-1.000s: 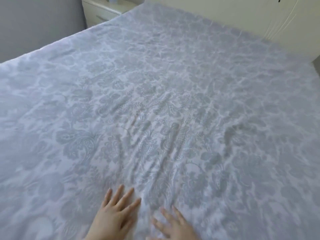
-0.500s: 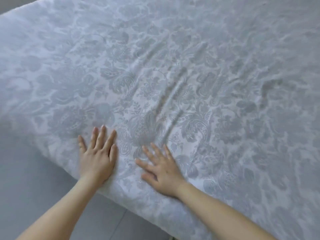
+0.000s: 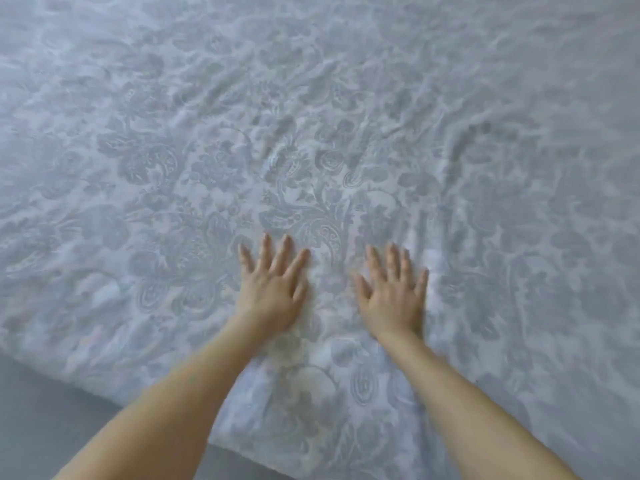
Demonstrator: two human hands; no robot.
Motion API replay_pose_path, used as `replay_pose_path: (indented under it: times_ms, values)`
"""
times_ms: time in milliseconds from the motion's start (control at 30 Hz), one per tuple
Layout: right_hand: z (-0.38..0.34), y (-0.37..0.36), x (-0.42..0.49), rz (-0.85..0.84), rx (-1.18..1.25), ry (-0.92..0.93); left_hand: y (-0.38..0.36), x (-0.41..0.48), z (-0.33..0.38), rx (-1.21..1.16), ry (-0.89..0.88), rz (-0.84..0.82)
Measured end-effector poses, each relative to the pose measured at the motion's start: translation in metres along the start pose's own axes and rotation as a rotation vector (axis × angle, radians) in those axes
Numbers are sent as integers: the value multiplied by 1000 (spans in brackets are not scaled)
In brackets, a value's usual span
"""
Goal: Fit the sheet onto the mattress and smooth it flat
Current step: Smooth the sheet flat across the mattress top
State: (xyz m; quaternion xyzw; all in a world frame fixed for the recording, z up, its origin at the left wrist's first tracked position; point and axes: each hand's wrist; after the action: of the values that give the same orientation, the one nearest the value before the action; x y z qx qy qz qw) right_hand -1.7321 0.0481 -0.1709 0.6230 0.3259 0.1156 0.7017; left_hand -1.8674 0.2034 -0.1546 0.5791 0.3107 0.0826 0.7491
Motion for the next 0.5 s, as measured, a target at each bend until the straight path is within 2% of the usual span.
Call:
replay_pose_path:
  times_ms: [100,133,200,233,300,400,433,500]
  values:
    - [131,-22,-97,-56,122,-450,-42,-64,73,26,-344,-120]
    - [158,-17,-121,-156,146,-588,-46,-82,85,69,-489,-178]
    - [187,0,-134,-319,223,-731,-37,-91,89,91,-649,-254]
    - [189,12,-124,-310,244,-740,-26,-81,84,55,-653,-236]
    - [167,38,-84,-212,272,-631,-1,-46,69,-98,-525,-98]
    - [89,70,-2,4,222,-195,59,30,31,-221,-78,121]
    - [55,80,24,39,198,-38,75,55,17,-200,70,135]
    - [-5,90,72,4,94,250,97,101,-8,-137,277,100]
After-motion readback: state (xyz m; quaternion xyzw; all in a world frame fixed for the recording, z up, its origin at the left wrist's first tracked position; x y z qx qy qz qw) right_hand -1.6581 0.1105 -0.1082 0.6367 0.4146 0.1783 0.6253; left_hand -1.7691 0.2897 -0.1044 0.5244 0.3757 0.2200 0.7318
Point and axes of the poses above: each hand's wrist, its own x-axis towards the middle knuckle, its own y-axis out of the back of the hand, z = x × y, and after that the axes turned 10 degrees about -z, right-handed
